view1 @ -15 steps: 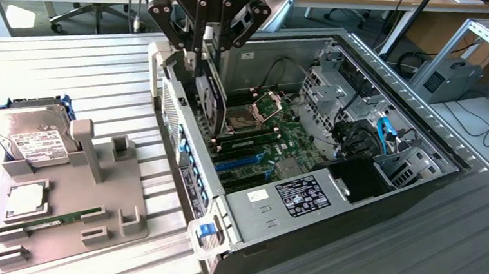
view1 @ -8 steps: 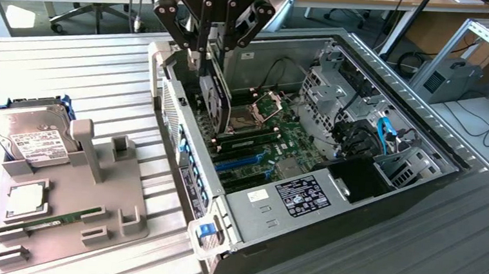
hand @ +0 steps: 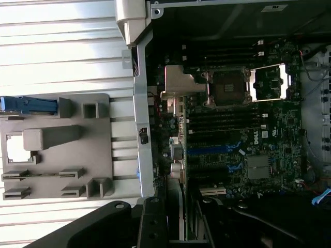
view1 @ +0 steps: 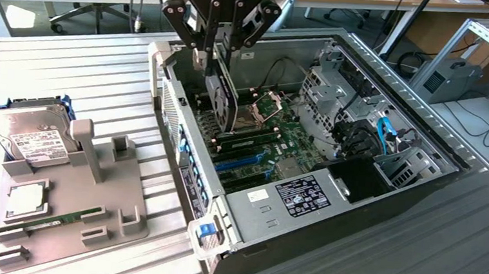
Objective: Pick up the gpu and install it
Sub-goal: 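Pick up the gpu and move the gpu toward the slot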
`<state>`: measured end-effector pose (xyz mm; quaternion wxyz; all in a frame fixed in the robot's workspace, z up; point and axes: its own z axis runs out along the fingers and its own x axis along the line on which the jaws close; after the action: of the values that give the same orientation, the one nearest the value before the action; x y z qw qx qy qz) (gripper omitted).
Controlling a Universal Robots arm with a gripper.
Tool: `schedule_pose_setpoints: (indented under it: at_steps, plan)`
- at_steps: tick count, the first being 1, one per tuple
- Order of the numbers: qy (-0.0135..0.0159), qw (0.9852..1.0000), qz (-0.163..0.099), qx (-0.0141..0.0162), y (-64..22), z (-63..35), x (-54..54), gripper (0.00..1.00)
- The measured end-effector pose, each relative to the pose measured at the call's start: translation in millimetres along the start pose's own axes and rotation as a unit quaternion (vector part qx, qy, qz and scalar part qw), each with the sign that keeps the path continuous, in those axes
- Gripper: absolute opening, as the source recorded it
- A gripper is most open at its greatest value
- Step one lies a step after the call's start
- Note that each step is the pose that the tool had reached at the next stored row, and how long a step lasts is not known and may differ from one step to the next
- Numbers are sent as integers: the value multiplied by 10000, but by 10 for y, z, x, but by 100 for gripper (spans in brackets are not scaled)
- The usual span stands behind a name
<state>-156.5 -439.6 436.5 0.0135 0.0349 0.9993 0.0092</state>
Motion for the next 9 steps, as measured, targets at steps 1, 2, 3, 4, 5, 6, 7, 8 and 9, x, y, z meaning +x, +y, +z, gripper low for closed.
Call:
schedule_pose_setpoints:
  at_steps: [1,2,3,4,5,6,7,8,9]
  plan:
    - [0,10000,0,1,1,0,-10,27]
    - [0,10000,0,1,1,1,-15,27]
    - [0,10000,0,2,2,1,-28,27]
    - [0,10000,0,4,3,2,-43,27]
    - [-1,10000,0,5,3,2,-52,27]
    - [-1,10000,0,6,4,2,-58,27]
    - [-1,10000,0,6,5,3,-68,27]
    - [0,10000,0,7,5,3,-73,27]
    - [-1,10000,0,8,5,3,-81,27]
